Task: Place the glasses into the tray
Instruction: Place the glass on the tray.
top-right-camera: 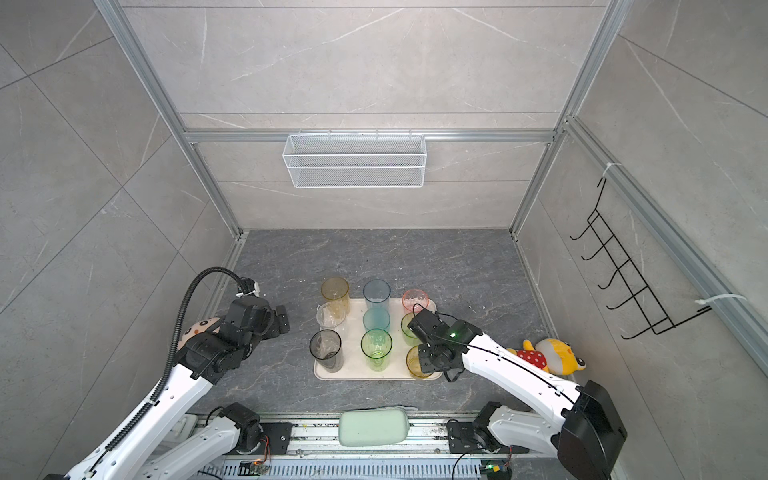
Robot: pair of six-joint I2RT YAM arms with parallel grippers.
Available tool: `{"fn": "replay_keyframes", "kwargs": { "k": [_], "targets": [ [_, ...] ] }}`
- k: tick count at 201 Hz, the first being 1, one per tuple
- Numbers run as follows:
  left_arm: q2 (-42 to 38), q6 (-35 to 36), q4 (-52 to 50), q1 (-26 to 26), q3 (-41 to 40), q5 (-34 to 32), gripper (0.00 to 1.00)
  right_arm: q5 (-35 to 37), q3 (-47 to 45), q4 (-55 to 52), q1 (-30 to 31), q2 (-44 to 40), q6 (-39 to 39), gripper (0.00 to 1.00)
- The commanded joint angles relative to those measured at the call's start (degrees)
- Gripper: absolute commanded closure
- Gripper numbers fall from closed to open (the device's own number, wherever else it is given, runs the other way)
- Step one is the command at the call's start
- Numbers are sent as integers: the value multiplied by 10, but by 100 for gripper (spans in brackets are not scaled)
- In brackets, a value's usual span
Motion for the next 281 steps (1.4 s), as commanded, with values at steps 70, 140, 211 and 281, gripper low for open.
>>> {"fn": "replay_keyframes", "kwargs": {
  "k": [70, 140, 211, 281],
  "targets": [
    [-2, -8, 8, -4, 3, -9, 3, 28, 3, 6, 13, 23, 16, 100],
    [-3, -9, 6, -4, 2, -8, 3, 34, 6, 7, 19, 40, 20, 100],
    [-5, -9, 5, -4, 3, -8, 3, 51, 13, 2, 29, 55, 25, 98],
    [-8, -9, 3, -4, 3, -8, 3, 77, 28, -15, 31, 65, 21, 82]
  ]
}}
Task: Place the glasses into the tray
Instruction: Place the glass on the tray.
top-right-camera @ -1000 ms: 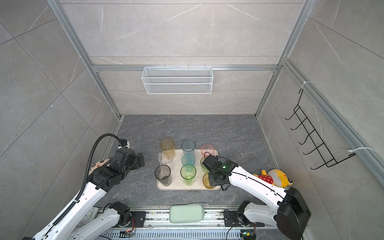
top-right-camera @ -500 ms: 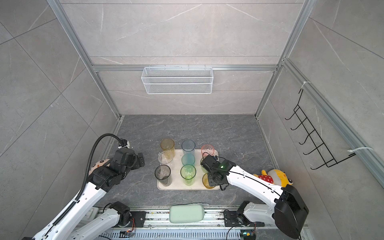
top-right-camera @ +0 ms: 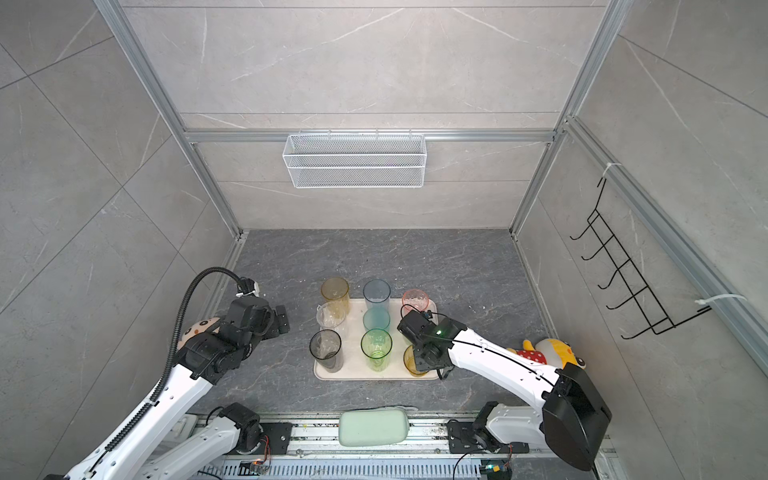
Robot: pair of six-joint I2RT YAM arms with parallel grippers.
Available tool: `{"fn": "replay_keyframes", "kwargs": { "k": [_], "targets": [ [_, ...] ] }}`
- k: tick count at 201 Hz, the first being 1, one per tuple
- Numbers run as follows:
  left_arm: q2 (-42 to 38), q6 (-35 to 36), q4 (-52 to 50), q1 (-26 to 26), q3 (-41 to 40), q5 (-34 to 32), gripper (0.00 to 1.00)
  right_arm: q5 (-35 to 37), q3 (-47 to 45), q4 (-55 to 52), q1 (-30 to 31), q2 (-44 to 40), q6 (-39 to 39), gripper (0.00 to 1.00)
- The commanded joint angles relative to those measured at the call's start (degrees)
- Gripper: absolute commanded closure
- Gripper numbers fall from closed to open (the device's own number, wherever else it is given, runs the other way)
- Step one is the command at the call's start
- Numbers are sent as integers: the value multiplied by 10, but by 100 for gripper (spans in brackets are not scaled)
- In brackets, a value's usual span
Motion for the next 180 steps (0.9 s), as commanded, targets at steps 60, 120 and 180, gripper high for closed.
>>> {"fn": "replay_keyframes", "kwargs": {
  "k": [60, 120, 180],
  "targets": [
    [-5, -9, 3, -4, 3, -7, 3, 40, 34, -46, 5, 0, 5, 68],
    [-8, -9, 2, -4, 4, -8, 3, 62, 77, -80, 5, -40, 0, 63],
    [-8, -14, 13, -4, 3, -1, 3, 128, 132, -73, 5, -91, -21, 56]
  ]
}}
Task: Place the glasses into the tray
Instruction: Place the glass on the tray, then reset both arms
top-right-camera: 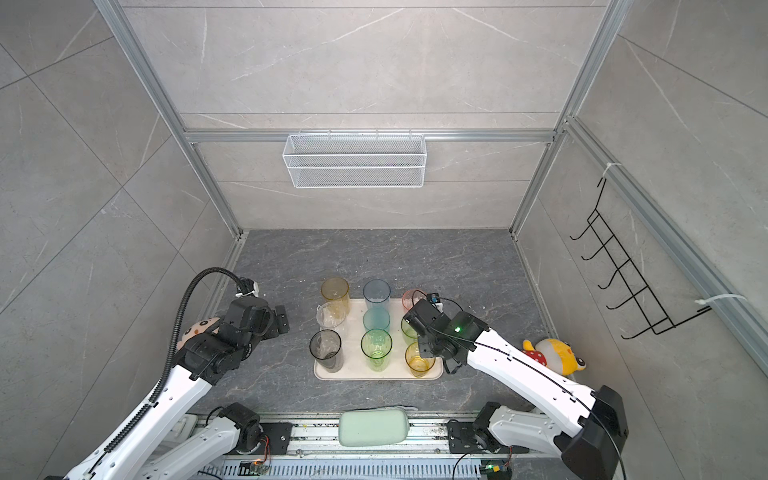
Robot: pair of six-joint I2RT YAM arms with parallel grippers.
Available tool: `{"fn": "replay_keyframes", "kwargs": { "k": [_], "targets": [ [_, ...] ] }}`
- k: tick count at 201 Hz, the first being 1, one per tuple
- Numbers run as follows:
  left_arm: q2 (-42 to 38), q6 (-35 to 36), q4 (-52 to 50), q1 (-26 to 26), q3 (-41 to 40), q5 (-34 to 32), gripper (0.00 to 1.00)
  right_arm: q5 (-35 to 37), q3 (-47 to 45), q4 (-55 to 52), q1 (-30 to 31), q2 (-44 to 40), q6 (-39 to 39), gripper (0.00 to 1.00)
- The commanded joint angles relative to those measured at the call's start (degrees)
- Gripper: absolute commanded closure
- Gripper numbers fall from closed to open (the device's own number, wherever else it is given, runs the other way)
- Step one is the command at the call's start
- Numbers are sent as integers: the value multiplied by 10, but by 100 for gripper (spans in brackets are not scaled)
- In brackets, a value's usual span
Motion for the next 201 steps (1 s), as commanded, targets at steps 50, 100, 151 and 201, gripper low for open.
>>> {"fn": "replay_keyframes", "kwargs": {
  "k": [50, 100, 151, 201],
  "targets": [
    [7, -15, 39, -4, 12, -14, 3, 124, 79, 67, 2, -3, -74, 38],
    [2, -3, 90, -4, 4, -114, 2, 220, 9, 299, -4, -59, -206, 26],
    [-13, 82, 251, 2, -61, -215, 0, 271, -51, 438, -91, -36, -255, 11],
    [5, 130, 361, 62, -118, -238, 0, 193, -137, 531, -245, -28, -221, 1]
  ]
}}
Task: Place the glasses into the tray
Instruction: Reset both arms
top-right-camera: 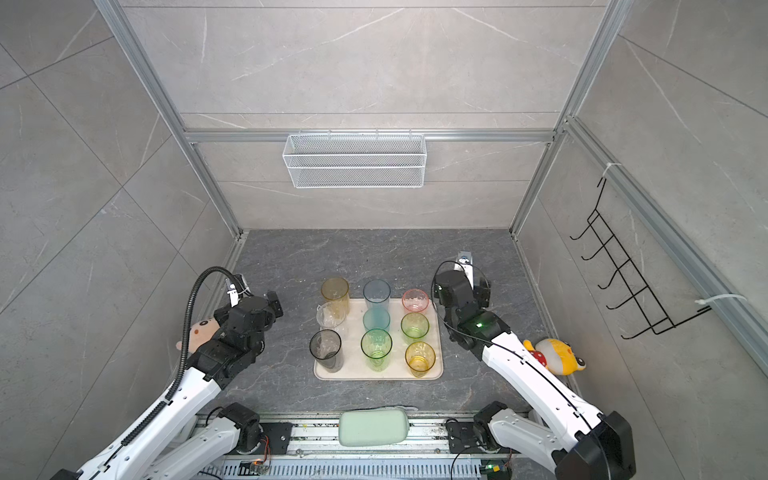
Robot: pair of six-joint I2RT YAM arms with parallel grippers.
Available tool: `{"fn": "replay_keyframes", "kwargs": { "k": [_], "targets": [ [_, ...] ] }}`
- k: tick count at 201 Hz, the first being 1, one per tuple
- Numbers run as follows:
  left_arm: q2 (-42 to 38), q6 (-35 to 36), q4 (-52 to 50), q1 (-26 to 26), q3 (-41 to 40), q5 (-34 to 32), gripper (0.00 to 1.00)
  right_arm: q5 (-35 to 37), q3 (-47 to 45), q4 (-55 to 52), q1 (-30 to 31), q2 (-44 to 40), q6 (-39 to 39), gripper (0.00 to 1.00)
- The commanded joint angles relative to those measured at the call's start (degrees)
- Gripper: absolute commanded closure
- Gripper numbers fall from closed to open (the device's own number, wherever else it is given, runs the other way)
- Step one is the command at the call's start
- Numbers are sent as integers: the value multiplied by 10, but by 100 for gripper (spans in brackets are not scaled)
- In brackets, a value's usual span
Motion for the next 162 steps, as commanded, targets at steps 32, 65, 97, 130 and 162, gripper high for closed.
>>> {"fn": "replay_keyframes", "kwargs": {
  "k": [32, 65, 97, 130, 162],
  "targets": [
    [21, 42, 161, 84, -62, -37, 0, -20, -69, 101, -104, 48, 61, 0],
    [45, 20, 216, 133, -118, -12, 0, -3, -150, 198, -140, 72, 88, 1],
    [90, 40, 303, 173, -169, 4, 0, 13, -127, 210, -160, 145, 86, 1],
    [152, 100, 433, 188, -216, 12, 0, 34, -133, 262, -159, 185, 46, 1],
    [188, 126, 497, 200, -227, 40, 1, -2, -194, 400, -165, 192, 8, 1]
  ]
}}
